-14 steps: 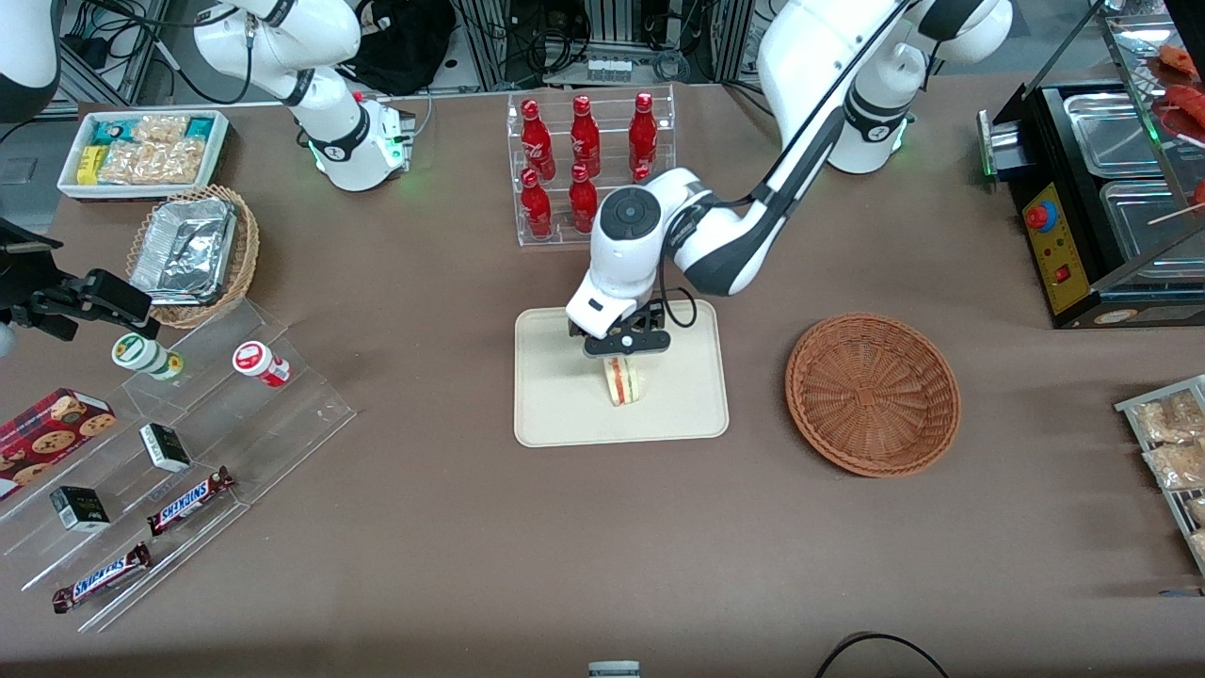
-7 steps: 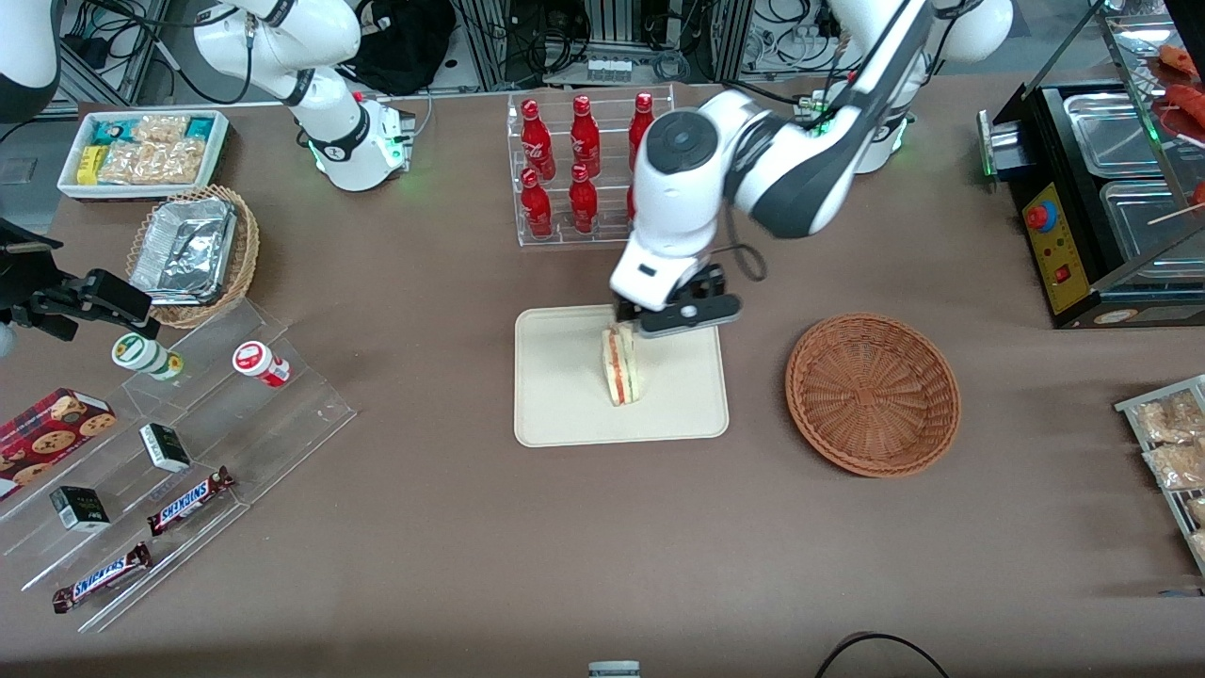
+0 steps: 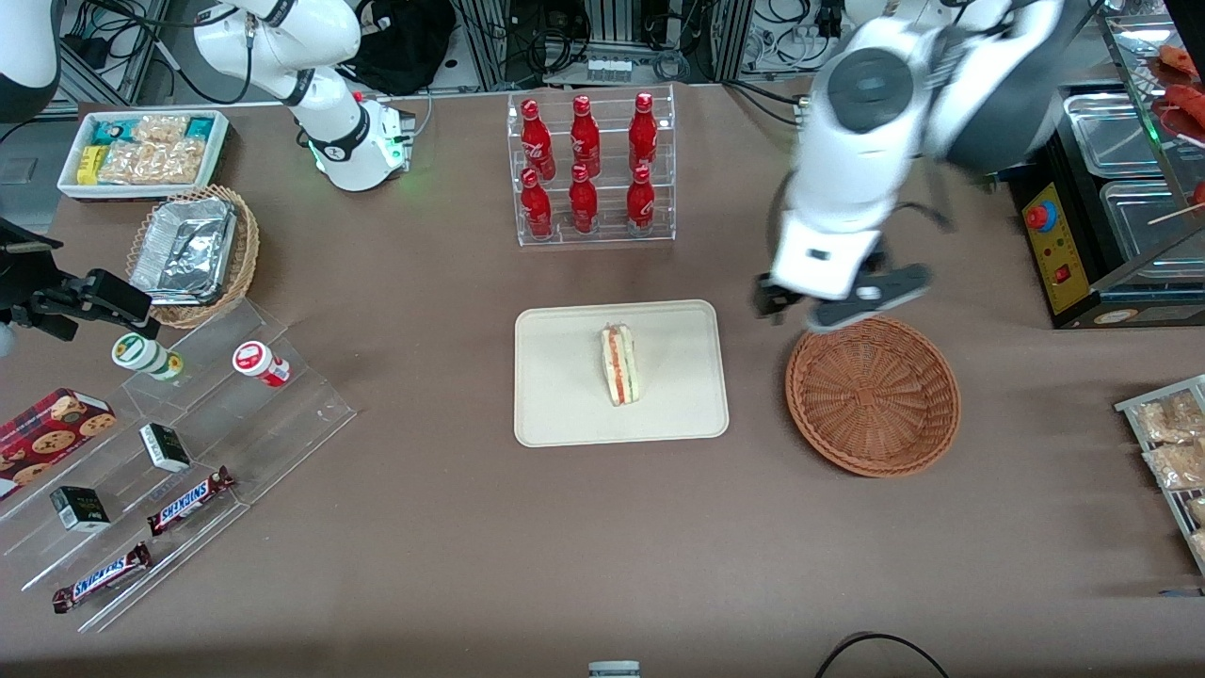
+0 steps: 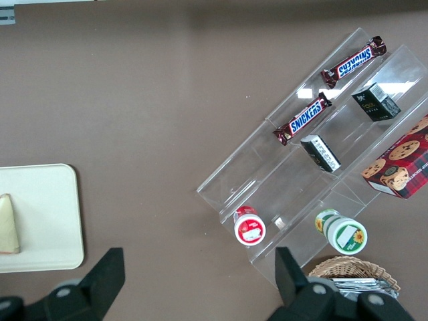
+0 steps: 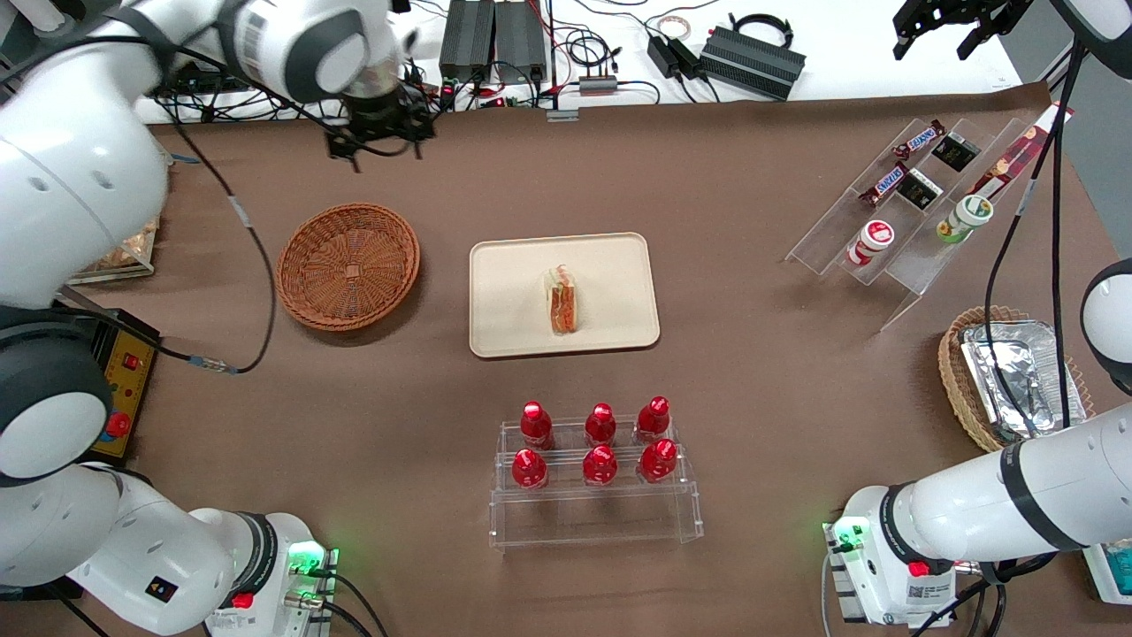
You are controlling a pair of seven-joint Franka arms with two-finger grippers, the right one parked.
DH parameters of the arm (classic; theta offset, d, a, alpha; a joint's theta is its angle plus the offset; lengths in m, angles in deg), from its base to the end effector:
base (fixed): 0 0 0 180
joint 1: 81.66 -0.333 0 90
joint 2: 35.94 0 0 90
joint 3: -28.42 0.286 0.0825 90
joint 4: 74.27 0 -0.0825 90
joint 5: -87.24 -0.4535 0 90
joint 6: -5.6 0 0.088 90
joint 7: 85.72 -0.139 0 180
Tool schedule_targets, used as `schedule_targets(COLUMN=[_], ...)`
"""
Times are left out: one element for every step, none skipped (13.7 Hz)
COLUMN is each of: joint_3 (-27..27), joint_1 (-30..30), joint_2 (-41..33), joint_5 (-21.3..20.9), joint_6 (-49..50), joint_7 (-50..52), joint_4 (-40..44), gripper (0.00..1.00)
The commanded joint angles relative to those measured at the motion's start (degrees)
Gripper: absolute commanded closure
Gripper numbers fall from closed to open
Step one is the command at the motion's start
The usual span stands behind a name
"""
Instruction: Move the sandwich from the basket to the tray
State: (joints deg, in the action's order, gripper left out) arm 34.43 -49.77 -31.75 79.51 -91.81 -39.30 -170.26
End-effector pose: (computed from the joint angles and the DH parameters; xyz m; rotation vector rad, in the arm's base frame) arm 0.5876 -0.2675 0.4717 -2.9561 -0.5040 -0.0668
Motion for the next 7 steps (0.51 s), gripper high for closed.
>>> schedule_targets(joint_3=[4.70, 6.19, 7.17, 6.92, 6.83, 6.74, 5.26], joint_1=[0.45, 0.37, -0.59, -3.39, -5.33, -7.70, -10.94], joint_2=[-1.81, -2.16, -3.21, -3.65, -3.92, -4.09, -4.09], joint_5=[0.34, 0.34, 0.52, 0.87, 2.87, 4.46, 4.82], joint_6=[5.99, 7.14, 8.02, 8.55, 8.91, 9.52, 11.53], joint_7=[-7.55, -9.84, -12.38, -15.54, -19.40, -23.27, -26.61], joint_4=[2.11, 2.56, 2.56, 2.48, 2.47, 2.47, 2.65], gripper=[0.00, 0.00, 0.00, 0.00, 0.00, 0.00, 0.00])
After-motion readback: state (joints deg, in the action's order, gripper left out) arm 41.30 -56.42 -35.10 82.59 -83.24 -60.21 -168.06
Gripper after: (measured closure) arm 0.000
